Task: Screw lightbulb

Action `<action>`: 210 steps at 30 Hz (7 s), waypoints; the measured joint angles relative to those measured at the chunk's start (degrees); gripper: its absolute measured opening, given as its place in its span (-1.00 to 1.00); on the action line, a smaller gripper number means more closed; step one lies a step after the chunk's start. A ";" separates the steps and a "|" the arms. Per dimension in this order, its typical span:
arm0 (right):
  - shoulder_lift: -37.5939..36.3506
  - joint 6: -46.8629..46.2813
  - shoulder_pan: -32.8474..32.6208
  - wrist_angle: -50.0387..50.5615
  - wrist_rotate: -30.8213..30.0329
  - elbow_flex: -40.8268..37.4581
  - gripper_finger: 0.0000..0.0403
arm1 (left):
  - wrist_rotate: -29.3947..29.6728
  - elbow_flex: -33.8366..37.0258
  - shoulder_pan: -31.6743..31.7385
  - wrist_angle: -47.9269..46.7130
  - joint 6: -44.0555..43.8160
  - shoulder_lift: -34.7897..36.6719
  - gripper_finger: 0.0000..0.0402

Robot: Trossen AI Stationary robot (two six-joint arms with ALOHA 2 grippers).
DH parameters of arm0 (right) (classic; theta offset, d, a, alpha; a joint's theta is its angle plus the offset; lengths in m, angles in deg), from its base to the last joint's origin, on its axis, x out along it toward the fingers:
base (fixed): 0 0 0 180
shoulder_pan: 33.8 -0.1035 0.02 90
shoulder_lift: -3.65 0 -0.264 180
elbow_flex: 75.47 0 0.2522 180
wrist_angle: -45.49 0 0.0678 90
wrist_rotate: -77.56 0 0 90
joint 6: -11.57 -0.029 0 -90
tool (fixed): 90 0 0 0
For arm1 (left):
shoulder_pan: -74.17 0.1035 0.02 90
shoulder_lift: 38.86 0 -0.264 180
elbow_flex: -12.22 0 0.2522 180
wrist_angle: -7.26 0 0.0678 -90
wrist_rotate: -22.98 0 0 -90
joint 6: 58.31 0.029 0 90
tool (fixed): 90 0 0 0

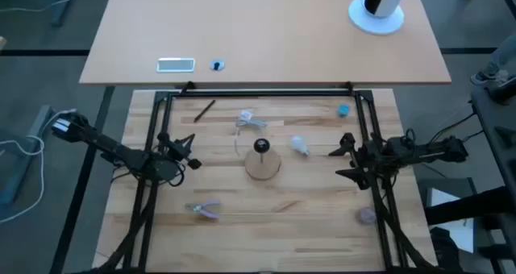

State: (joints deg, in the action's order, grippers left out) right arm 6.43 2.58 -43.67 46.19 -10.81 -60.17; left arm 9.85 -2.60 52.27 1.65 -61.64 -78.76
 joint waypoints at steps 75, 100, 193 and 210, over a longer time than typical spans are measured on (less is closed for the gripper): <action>9.28 -4.33 0.15 17.13 -25.73 15.69 0.50 | -23.41 -26.12 0.43 35.38 12.74 -24.10 -1.00; 28.57 9.99 0.15 19.67 -31.91 36.41 0.54 | -19.48 -34.56 -0.38 20.73 16.35 -28.20 -1.00; 68.38 -7.80 17.79 17.11 -19.08 40.48 -0.40 | -12.90 -32.89 -0.34 15.87 3.19 -28.22 -1.00; 71.69 -2.46 17.39 -53.99 1.08 24.06 -0.40 | -18.10 -32.87 4.29 23.67 3.21 -29.38 -1.00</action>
State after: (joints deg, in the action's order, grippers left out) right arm 78.13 0.12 -26.28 -7.80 -9.73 -36.11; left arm -8.26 -35.47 56.56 25.32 -58.43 -108.14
